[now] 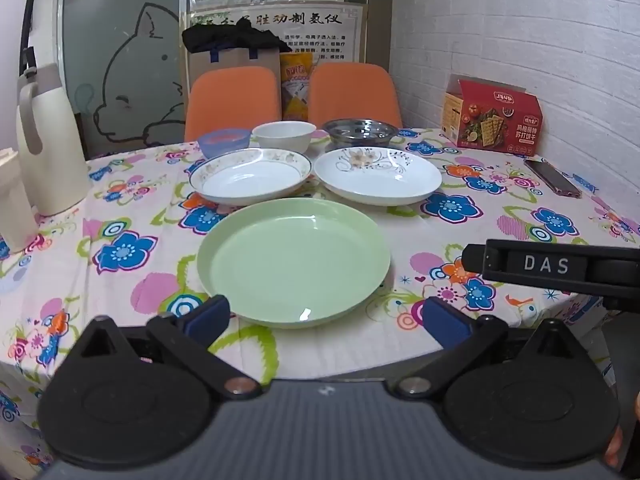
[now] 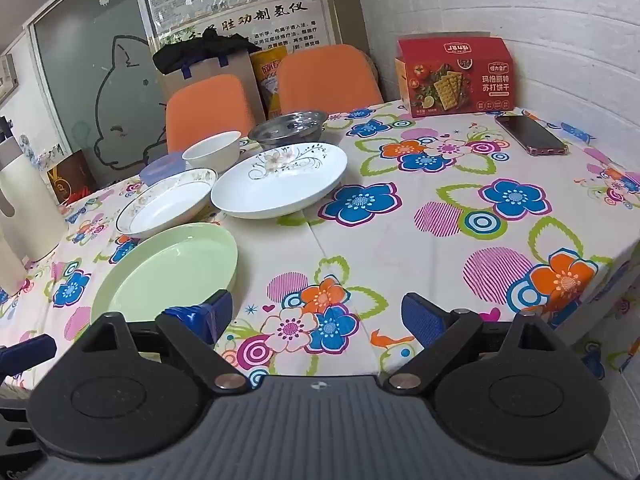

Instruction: Organize plates and bowls

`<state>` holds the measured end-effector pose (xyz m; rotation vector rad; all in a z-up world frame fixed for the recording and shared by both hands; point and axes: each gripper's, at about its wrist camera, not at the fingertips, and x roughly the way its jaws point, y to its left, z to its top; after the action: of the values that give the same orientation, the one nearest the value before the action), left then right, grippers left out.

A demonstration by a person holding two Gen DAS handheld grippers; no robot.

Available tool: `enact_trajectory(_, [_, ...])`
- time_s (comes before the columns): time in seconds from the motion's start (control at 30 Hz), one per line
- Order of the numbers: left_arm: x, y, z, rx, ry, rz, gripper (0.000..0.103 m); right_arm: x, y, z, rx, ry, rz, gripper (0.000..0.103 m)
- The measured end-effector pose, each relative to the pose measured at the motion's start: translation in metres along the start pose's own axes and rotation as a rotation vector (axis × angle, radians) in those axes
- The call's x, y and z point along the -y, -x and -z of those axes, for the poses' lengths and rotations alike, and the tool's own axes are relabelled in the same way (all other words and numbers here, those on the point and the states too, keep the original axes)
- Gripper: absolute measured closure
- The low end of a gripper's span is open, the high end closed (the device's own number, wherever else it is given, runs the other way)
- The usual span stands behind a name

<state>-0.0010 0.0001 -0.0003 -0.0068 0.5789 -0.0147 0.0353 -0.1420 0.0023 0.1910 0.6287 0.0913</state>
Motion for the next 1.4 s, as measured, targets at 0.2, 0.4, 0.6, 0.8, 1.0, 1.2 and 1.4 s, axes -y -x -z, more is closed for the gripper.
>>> enact_trajectory(0.2, [-0.003,-0.004,0.0,-0.006,-0.002,-0.008,0.001,-0.005,0.0,0.002,-0.001,0.005,-0.003,0.024])
enact_trajectory(0.4, [-0.005,-0.004,0.003,-0.007,0.003,-0.009,0.001,-0.005,-0.001,0.002,-0.001,0.004,-0.013,0.024])
enact_trajectory(0.6, [-0.005,-0.004,0.0,-0.013,0.007,-0.01,0.001,-0.007,-0.001,0.002,-0.003,0.008,-0.016,0.024])
enact_trajectory(0.8, [-0.005,-0.003,0.0,-0.014,0.007,-0.008,0.001,-0.009,0.0,0.002,-0.001,0.009,-0.014,0.024])
enact_trajectory(1.0, [-0.005,-0.003,0.001,-0.013,0.007,-0.009,0.001,-0.011,0.0,0.003,0.0,0.014,-0.016,0.024])
enact_trajectory(1.2, [-0.006,-0.003,0.0,-0.013,0.007,-0.006,0.001,-0.012,-0.001,0.003,-0.003,0.017,-0.018,0.024])
enact_trajectory(1.4, [-0.006,-0.003,-0.001,-0.01,0.004,-0.007,0.001,-0.014,-0.002,0.002,-0.004,0.021,-0.024,0.024])
